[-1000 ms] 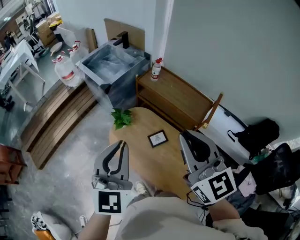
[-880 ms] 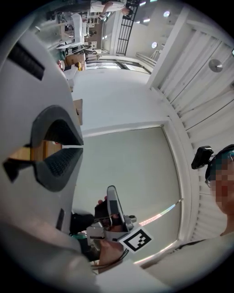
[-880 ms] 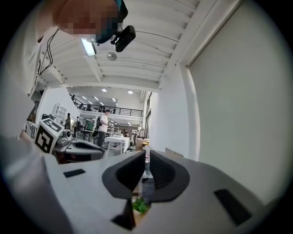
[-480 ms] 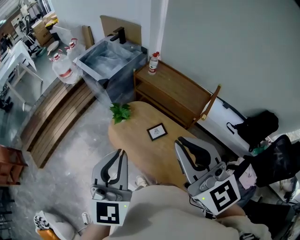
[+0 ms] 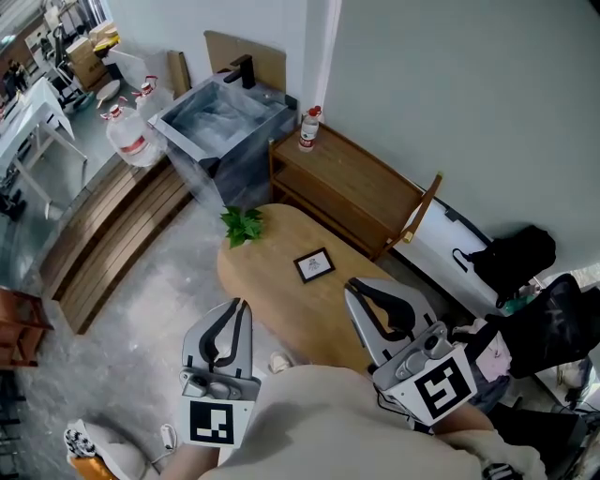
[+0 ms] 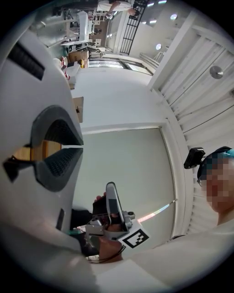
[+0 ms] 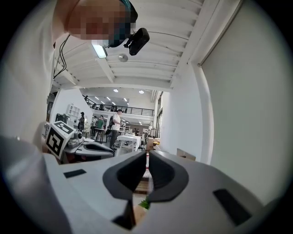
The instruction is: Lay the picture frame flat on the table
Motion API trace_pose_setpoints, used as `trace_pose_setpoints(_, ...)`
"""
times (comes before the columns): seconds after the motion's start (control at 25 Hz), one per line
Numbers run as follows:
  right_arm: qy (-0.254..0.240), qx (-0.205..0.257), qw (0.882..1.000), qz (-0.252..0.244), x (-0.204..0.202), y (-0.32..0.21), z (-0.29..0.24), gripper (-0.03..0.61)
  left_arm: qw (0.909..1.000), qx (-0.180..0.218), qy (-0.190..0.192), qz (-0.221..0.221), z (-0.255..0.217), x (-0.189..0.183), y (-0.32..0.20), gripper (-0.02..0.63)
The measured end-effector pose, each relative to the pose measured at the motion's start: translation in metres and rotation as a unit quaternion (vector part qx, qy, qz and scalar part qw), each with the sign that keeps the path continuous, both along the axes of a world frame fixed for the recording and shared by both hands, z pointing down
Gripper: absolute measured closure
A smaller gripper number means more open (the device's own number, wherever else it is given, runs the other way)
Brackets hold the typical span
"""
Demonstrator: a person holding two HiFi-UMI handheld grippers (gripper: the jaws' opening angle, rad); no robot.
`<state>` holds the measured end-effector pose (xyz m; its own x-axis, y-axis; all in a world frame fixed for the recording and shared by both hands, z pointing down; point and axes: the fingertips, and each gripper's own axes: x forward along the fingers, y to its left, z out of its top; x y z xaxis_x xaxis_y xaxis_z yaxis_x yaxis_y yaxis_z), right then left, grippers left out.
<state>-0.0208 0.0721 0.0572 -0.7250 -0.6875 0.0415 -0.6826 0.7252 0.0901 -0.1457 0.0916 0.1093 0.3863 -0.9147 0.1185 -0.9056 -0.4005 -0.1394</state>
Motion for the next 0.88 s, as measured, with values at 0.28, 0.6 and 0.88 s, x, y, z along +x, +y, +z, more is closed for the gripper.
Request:
trace_pose_setpoints(0.28,0.004,-0.004,1.0,-0.006,-0.002,-0.004,0.001,0.575,1.0,-0.003,-0.002,-0.009,-0.003,-0.004,-0.004,0.594)
trace_pose_setpoints(0.6,0.006,0.0,1.0,-0.01,0.0,-0.004,0.004,0.581,0.9999,-0.003,-0.009,-0.01,-0.006,-0.007,-0.007,0.594)
trace_pose_setpoints(0.88,0.007,-0.003,1.0,-0.015,-0.002,-0.003,0.006,0.581,0.9999,0.002,0.003,-0.012,-0.012,-0.003,-0.009,0.594)
